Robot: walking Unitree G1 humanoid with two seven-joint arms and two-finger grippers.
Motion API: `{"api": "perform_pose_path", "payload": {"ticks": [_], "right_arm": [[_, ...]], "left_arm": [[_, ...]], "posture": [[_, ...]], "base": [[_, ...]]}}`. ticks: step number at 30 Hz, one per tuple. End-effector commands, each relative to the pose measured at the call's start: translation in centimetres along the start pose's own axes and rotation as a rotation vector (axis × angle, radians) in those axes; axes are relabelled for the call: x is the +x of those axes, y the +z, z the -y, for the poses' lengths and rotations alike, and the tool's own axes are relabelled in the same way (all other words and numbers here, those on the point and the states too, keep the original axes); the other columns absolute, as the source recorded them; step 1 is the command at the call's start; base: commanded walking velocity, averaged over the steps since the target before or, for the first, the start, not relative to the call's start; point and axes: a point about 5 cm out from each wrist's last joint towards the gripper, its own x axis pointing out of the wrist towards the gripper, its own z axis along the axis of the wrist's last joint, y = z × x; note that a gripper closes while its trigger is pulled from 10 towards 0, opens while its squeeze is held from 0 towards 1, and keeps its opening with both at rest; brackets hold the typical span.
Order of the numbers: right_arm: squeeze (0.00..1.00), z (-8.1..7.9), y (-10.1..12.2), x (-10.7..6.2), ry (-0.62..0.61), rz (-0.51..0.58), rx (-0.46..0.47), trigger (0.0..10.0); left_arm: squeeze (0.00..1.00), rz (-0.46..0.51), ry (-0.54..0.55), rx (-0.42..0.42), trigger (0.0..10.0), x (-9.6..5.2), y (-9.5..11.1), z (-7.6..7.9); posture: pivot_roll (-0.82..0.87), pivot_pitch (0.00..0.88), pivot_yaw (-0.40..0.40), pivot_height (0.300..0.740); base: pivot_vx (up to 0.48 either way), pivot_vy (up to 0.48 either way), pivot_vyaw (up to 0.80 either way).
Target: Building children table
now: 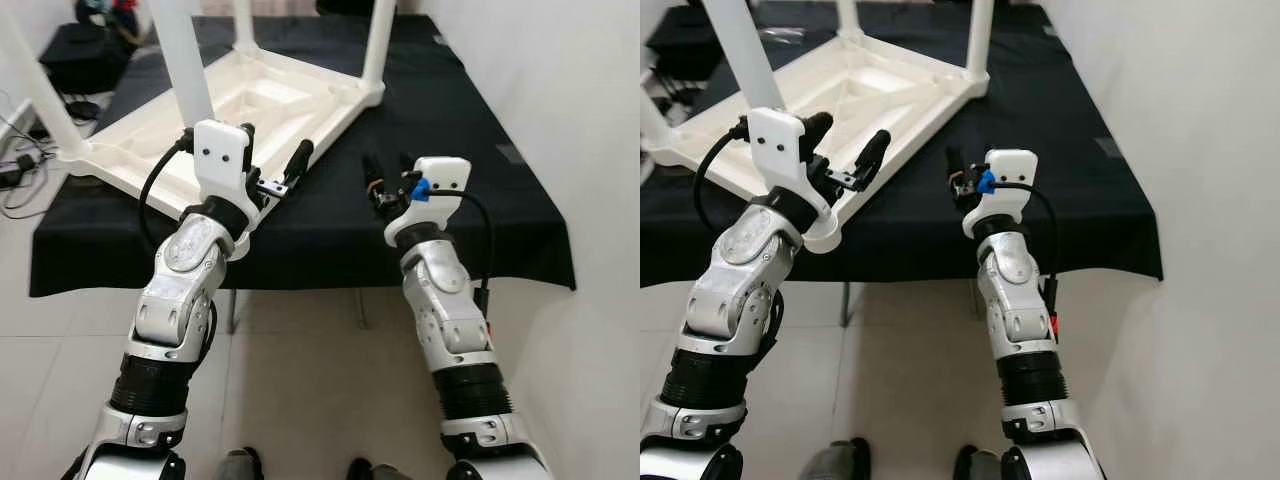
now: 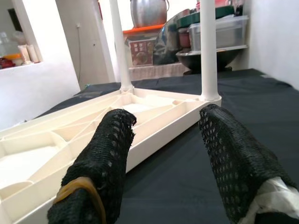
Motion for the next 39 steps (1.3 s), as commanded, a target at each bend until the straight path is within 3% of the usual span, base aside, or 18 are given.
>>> {"api": "perform_pose_path", "payload": {"ticks": [1,6,12,14,15,18,19,26,31,39], "right_arm": [[0.0,0.8,-0.3,-0.3,-0.039,-0.019,0.003,10.0],[0.0,0.8,-0.2,-0.3,-0.04,-0.019,0.001,10.0],[0.0,1.3,-0.8,-0.6,-0.069,-0.052,-0.021,10.0],[0.0,1.7,-1.4,-0.9,-0.087,-0.082,-0.035,10.0],[0.0,2.6,-2.7,-1.6,-0.139,-0.164,-0.1,10.0],[0.0,3.3,-3.6,-2.4,-0.16,-0.204,-0.125,10.0],[0.0,3.9,-4.2,-3.4,-0.176,-0.229,-0.108,10.0],[0.0,3.5,-4.4,-4.8,-0.146,-0.225,-0.093,10.0],[0.0,2.6,-4.0,-4.5,-0.109,-0.198,-0.055,10.0],[0.0,1.9,-2.9,-3.8,-0.092,-0.146,-0.032,10.0]], "left_arm": [[0.0,-0.007,-0.02,-0.004,10.0,-0.2,-0.5,0.6],[0.0,-0.005,-0.031,-0.019,10.0,-0.1,-0.7,1.2],[0.0,-0.053,-0.087,0.033,10.0,-0.2,-1.3,2.8],[0.0,-0.061,-0.108,0.01,10.0,-0.6,-1.6,3.5],[0.0,-0.093,-0.135,0.01,10.0,-1.5,-2.3,4.3],[0.0,-0.112,-0.145,0.002,10.0,-2.2,-2.8,4.8],[0.0,-0.136,-0.142,-0.017,10.0,-3.3,-3.4,5.1],[0.0,-0.176,-0.111,-0.003,10.0,-5.1,-4.5,4.7],[0.0,-0.188,-0.069,0.017,10.0,-5.1,-4.6,3.9],[0.0,-0.161,-0.073,0.052,10.0,-4.5,-3.8,3.0]], "posture": [[0.05,0.11,-0.042,0.74],[0.05,0.118,-0.041,0.74],[0.05,0.122,-0.041,0.74],[0.05,0.123,-0.044,0.74],[0.05,0.126,-0.045,0.74],[0.05,0.128,-0.049,0.74],[0.05,0.136,-0.051,0.74],[0.05,0.141,-0.05,0.74],[0.04,0.141,-0.05,0.74],[0.04,0.14,-0.057,0.74]], "base": [[0.0,0.0,0.0],[0.0,0.0,0.0],[0.0,0.0,0.0],[0.0,0.0,0.0],[0.0,0.0,0.0],[0.0,0.0,-0.4],[0.0,0.0,-0.8],[0.0,0.0,-0.34],[0.0,0.0,0.0],[0.395,0.0,0.0]]}}
